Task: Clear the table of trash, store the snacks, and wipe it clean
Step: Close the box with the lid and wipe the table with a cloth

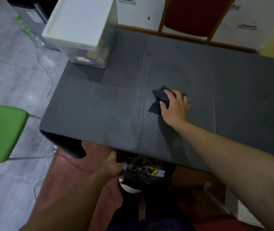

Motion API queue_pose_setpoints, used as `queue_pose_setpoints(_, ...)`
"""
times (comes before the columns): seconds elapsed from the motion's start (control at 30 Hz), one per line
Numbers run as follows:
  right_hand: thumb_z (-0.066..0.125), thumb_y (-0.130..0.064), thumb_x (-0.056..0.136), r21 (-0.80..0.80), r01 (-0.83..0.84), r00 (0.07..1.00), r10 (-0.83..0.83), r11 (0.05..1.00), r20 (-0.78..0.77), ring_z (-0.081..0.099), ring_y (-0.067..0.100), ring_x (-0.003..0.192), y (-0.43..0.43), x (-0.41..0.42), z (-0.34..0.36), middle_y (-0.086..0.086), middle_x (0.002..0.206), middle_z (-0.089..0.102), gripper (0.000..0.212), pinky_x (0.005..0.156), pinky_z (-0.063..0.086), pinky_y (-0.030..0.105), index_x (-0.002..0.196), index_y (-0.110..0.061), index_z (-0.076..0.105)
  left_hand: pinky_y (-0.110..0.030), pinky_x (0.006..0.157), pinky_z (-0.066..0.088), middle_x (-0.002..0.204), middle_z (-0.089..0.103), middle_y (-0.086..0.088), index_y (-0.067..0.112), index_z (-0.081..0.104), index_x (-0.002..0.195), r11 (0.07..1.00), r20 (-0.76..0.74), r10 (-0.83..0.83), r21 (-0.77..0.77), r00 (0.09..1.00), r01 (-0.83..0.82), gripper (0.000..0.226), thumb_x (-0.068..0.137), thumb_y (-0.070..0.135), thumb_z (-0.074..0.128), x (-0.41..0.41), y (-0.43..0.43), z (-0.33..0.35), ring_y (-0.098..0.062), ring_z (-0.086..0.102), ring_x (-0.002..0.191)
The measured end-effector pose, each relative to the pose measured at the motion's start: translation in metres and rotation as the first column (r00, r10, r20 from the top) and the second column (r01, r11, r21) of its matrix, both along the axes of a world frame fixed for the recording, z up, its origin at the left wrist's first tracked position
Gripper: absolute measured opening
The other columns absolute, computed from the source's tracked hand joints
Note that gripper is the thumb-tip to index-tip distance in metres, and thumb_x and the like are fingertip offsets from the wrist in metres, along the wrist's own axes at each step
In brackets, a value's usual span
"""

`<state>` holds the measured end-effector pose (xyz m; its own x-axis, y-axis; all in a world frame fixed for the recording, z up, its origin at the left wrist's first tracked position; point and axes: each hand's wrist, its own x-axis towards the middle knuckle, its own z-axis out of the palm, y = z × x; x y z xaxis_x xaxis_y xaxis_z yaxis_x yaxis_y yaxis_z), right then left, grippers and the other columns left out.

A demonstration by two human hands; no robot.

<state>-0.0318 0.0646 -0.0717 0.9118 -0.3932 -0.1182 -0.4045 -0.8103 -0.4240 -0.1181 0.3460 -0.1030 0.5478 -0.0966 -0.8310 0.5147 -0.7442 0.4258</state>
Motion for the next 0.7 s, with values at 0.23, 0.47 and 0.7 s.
queue_pose_setpoints(0.23,0.055,-0.031,0.098,-0.093,-0.126,0.992,0.127,0.988,0.000,0.040,0.033,0.117,0.019,-0.014,-0.007,0.001,0.136,0.047,0.040,0.095,0.043,0.048,0.138,-0.032,0.057,-0.008,0.043,0.042,0.128,0.057,-0.015,0.013,0.037,0.145,1.000,0.036,-0.002,-0.004,0.999,0.002,0.057,0.092,0.001,0.051,-0.005,-0.004,0.001,-0.004,0.055,0.072)
queue_pose_setpoints(0.47,0.062,-0.013,0.093,-0.014,-0.262,0.962,0.262,0.965,0.080,0.043,0.029,0.112,0.054,-0.051,-0.008,0.003,0.128,0.050,0.040,0.090,0.049,0.040,0.131,-0.024,0.063,-0.015,0.066,0.046,0.125,0.054,-0.008,0.010,0.044,0.133,1.000,0.085,-0.025,-0.012,0.996,0.027,0.042,0.093,0.003,0.053,-0.014,0.003,0.012,-0.015,0.054,0.089)
queue_pose_setpoints(0.7,0.066,-0.014,0.087,0.050,-0.355,0.931,0.349,0.933,0.103,0.047,0.025,0.106,0.097,-0.096,-0.010,0.004,0.115,0.051,0.036,0.080,0.053,0.039,0.122,-0.021,0.066,-0.035,0.074,0.049,0.113,0.059,-0.013,0.012,0.046,0.124,0.999,0.081,-0.032,-0.030,0.996,0.035,0.038,0.089,0.003,0.059,-0.022,0.024,0.009,-0.023,0.056,0.091)
